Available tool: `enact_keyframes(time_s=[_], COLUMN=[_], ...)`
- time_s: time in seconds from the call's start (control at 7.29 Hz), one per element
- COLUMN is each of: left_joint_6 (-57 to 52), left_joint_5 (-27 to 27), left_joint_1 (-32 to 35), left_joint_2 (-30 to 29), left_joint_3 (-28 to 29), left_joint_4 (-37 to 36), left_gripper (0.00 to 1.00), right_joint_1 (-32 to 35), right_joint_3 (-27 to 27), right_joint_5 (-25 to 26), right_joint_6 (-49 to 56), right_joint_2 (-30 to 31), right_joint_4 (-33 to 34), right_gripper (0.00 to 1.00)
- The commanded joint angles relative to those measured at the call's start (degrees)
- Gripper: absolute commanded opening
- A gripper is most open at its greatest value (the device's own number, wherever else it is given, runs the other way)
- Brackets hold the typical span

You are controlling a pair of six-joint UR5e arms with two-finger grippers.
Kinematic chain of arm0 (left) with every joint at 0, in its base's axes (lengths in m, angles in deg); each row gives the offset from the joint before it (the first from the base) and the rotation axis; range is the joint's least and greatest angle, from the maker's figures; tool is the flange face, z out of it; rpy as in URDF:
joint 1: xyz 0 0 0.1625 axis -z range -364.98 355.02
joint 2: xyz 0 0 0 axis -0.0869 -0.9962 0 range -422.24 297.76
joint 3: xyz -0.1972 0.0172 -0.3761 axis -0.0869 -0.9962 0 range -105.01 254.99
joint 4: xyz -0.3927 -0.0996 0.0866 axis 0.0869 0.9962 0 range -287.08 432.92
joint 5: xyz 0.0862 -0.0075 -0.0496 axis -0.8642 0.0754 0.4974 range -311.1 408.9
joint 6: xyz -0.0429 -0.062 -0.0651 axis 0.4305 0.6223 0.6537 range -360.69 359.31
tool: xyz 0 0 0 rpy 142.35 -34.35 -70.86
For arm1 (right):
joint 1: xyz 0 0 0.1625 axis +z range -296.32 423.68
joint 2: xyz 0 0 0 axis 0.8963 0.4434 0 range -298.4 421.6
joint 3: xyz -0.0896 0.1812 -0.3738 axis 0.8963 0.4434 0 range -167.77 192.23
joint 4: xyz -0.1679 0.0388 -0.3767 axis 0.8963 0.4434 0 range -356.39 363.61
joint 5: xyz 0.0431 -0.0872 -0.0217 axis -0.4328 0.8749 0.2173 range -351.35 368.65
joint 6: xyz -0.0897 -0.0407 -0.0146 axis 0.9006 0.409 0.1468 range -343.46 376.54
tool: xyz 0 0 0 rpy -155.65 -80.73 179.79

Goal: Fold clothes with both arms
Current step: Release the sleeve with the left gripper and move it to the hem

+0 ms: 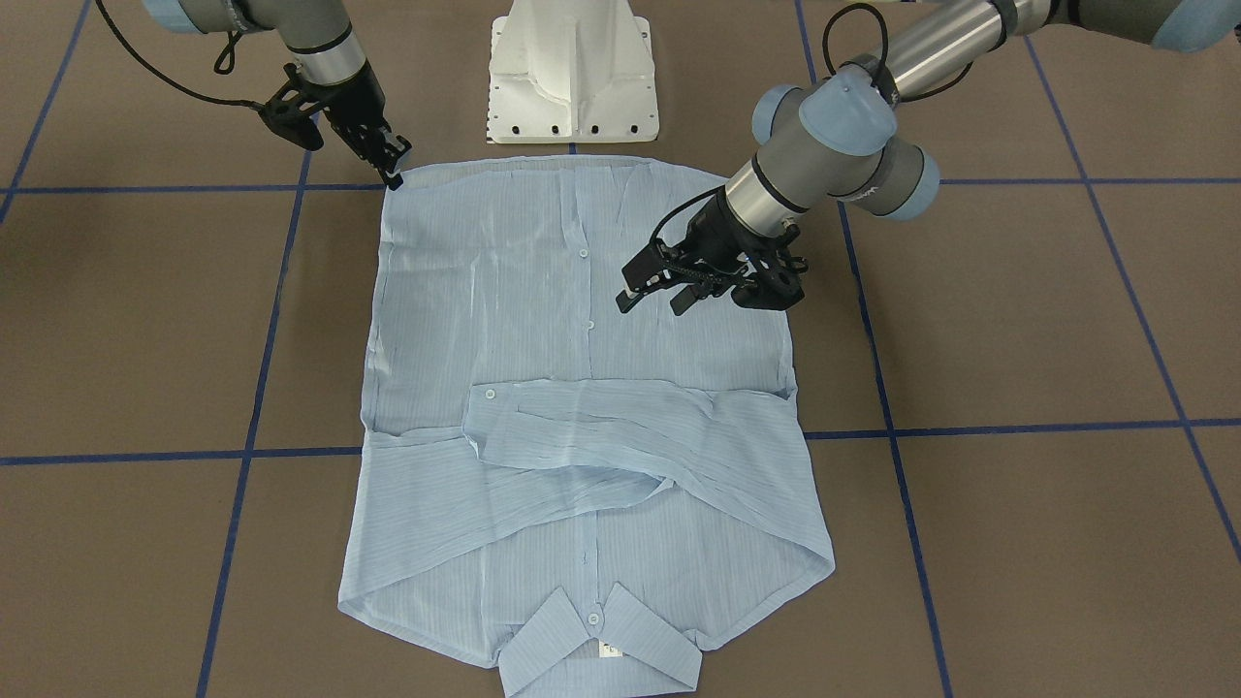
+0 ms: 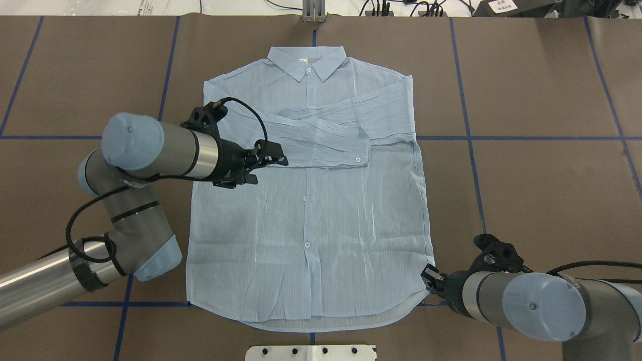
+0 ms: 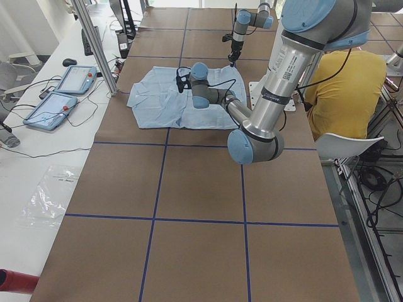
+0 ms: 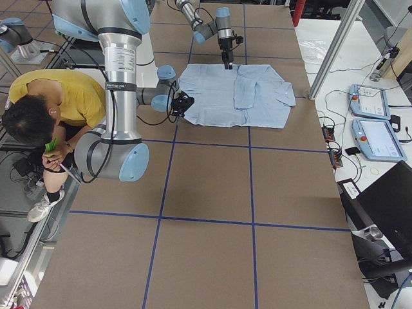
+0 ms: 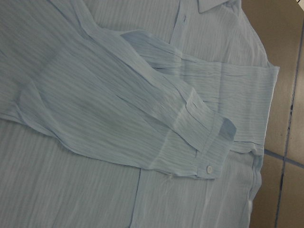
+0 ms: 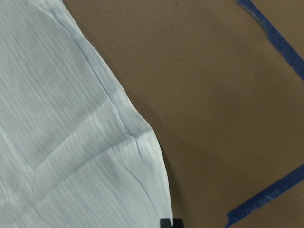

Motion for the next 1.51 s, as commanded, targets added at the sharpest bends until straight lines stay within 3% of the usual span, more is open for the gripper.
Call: enact_keyframes(time_s=[0.0, 0.27, 0.55, 0.82, 1.1, 1.37], left_joint_6=[-0.37, -2.12, -2.31, -1.52, 1.55, 2.00], left_joint_5=[-5.75, -11.60, -16.71, -17.88, -17.88, -17.88], left_joint_1=[-4.42, -10.28, -14.25, -16.11, -18.66, -20.77], left_joint_2=[4.08, 10.55, 15.31, 19.98, 21.05, 21.14], left_joint_3=[-5.02, -18.36, -24.64, -26.59, -26.59, -26.42], left_joint_4=[-6.21, -22.99, -32.51, -33.16, -33.07, -33.16], left_gripper=[0.89, 0.87, 0.87, 0.87, 0.73, 0.70], right_joint_1=[-0.13, -0.31, -0.31, -0.39, -0.31, -0.31], right_joint_3=[-0.47, -0.38, -0.29, -0.29, -0.29, -0.12], right_joint_5=[-0.02, 0.06, -0.02, -0.02, 0.06, 0.06], right_joint_6=[0.00, 0.00, 0.00, 0.09, 0.01, -0.08], right_joint_2=[-0.07, -0.07, -0.16, -0.33, -0.34, -0.51], right_joint_4=[0.00, 0.00, 0.00, 0.00, 0.00, 0.00], right_gripper=[0.00, 0.00, 0.00, 0.00, 0.00, 0.00])
